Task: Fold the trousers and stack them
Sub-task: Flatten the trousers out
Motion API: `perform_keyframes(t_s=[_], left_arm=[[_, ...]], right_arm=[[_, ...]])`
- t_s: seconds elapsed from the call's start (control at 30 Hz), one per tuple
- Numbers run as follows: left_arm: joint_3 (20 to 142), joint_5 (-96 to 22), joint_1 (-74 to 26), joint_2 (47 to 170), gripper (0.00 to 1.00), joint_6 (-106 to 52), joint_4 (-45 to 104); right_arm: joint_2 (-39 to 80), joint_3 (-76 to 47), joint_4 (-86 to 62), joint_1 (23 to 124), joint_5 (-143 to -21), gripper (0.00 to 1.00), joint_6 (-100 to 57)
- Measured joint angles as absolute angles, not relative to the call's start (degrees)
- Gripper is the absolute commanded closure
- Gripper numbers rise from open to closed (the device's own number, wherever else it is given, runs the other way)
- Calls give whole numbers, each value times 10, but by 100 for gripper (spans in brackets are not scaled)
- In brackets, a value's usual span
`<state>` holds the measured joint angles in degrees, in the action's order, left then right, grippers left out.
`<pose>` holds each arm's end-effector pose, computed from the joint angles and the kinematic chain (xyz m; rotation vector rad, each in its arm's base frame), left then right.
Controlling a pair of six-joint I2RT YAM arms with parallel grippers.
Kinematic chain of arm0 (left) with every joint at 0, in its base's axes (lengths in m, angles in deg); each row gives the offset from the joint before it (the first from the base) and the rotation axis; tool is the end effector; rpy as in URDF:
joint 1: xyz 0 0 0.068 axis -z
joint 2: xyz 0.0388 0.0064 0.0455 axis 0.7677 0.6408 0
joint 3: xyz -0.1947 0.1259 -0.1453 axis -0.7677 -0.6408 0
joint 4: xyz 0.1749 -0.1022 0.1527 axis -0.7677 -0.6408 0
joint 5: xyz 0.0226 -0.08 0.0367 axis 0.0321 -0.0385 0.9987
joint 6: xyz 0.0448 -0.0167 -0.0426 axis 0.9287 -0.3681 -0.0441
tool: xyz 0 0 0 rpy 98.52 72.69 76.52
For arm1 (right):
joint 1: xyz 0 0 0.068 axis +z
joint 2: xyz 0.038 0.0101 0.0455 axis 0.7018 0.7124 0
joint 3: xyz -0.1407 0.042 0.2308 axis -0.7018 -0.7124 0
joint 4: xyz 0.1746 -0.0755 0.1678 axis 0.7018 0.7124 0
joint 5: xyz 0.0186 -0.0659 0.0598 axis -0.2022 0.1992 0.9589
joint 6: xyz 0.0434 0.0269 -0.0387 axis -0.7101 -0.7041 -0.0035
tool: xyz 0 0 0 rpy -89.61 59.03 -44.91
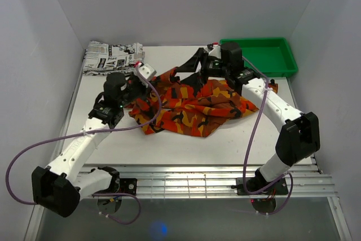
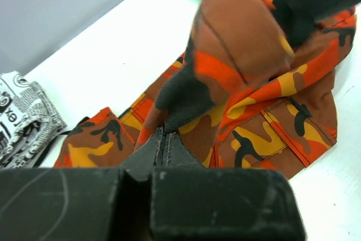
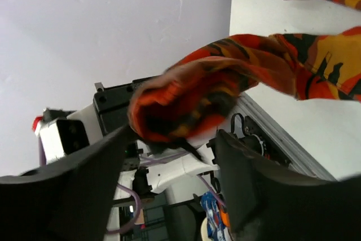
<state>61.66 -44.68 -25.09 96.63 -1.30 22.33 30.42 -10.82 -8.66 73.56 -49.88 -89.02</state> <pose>0.2315 -0.1235 0.3336 0.8081 1.6622 -0.3891 0.3144 0.2102 0.3563 0.3015 2.2325 1.7676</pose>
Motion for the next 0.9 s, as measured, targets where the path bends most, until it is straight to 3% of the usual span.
perform_keyframes(t_s=[0.03, 0.1, 0.27, 0.4, 0.6, 0.9], left_arm=[[617, -480, -278, 954, 100, -18, 219], [618, -572, -344, 925, 100, -28, 208], [653, -852, -506, 885, 100, -42, 165], [694, -1014, -576, 922, 100, -78, 140], [708, -1089, -596, 1024, 100, -176, 156], [684, -1119, -593, 1028, 100, -307, 295]], right_arm=[[304, -108, -100, 725, -487, 10, -876], [304, -108, -127, 695, -462, 3, -843], [308, -98, -175, 630, -406, 5, -739], [327, -27, -153, 652, -387, 4, -586], [324, 88, -71, 767, -376, 3, -293], [349, 176, 82, 922, -430, 2, 0]])
